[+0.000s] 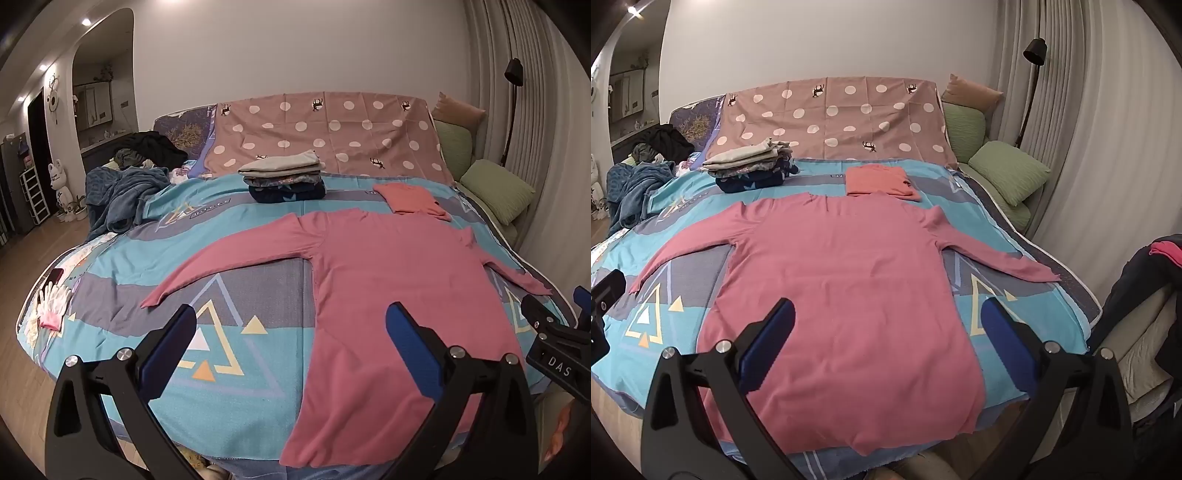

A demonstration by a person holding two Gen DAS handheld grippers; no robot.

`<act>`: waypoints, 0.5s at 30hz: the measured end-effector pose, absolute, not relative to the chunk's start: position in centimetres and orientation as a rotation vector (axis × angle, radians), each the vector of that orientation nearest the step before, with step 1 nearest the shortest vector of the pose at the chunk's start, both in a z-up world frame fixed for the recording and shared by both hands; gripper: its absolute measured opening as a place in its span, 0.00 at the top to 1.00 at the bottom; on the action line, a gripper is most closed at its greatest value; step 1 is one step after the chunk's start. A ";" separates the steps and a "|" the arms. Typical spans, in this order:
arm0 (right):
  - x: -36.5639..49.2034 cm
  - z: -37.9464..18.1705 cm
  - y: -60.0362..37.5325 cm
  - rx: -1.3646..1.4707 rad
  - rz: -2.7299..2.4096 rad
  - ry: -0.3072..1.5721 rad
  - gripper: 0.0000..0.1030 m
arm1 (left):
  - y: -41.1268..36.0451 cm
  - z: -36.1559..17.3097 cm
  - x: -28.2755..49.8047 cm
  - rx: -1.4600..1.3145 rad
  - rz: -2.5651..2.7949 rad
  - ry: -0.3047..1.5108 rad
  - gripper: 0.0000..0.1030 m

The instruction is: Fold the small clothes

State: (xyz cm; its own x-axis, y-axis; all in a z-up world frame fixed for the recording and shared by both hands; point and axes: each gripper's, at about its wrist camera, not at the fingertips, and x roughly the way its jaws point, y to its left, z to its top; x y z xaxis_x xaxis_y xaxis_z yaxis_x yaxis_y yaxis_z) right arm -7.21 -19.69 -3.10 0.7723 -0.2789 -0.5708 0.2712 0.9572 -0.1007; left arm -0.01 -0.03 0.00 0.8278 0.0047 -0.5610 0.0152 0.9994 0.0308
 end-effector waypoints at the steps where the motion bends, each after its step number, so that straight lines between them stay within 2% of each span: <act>1: -7.2 -3.1 -19.7 -0.010 -0.298 0.619 0.02 | 0.0 0.0 0.0 0.036 -0.003 0.594 0.01; 15: -7.6 -3.4 -20.7 -0.003 -0.309 0.625 0.02 | -1.7 -0.6 0.0 0.050 -0.048 0.611 0.01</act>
